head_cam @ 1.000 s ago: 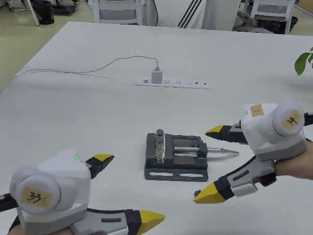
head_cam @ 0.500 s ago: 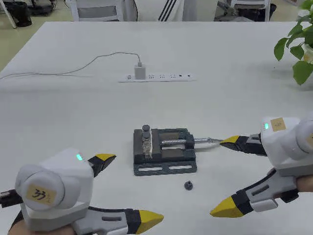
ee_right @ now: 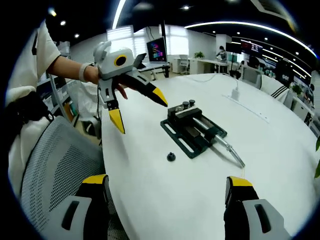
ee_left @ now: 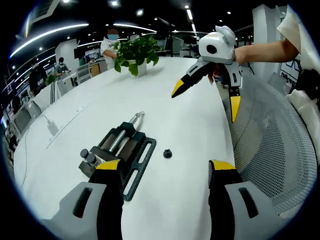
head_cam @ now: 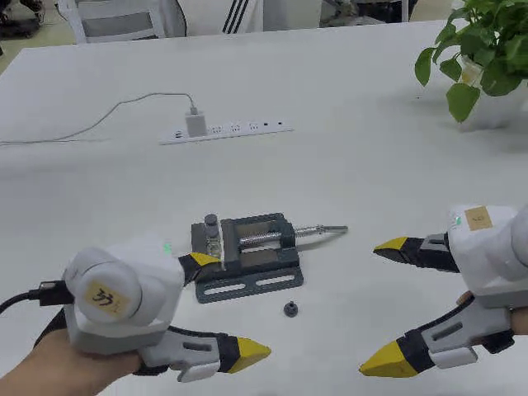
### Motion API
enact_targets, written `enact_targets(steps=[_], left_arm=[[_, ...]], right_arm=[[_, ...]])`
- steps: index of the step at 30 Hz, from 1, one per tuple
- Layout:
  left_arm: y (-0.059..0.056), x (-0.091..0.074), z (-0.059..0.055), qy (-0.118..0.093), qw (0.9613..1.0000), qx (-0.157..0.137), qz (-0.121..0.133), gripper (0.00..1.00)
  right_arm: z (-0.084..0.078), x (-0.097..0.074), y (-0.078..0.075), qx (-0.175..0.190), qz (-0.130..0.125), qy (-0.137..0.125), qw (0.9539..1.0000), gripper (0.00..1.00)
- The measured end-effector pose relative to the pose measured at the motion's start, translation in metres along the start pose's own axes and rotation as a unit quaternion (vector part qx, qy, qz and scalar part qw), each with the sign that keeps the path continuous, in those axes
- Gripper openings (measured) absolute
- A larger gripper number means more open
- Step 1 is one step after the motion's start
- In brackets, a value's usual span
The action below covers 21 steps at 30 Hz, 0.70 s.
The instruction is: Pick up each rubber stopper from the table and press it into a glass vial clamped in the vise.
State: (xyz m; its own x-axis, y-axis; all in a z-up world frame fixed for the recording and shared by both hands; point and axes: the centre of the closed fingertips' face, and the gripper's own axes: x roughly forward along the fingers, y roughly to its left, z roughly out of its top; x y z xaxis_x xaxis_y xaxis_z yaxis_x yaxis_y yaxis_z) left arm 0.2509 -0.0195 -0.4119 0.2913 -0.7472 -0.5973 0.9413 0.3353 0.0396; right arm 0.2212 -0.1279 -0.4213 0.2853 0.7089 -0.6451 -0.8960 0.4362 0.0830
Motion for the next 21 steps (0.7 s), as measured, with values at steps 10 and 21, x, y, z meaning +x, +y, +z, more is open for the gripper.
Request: enact_targets(steps=[10,21], left_arm=[[0.003,0.022,0.006,0.077,0.9917,0.08,-0.065,0.46],[0.0,0.043,-0.001,0.173,0.9648,0.145,-0.135,0.3]], right_arm=[[-0.009,-0.006,0.004,0.017,-0.01,-0.009,0.9998,0.95],[-0.013,-0.014,0.008,0.034,-0.026,-0.022,0.9988,0.94]])
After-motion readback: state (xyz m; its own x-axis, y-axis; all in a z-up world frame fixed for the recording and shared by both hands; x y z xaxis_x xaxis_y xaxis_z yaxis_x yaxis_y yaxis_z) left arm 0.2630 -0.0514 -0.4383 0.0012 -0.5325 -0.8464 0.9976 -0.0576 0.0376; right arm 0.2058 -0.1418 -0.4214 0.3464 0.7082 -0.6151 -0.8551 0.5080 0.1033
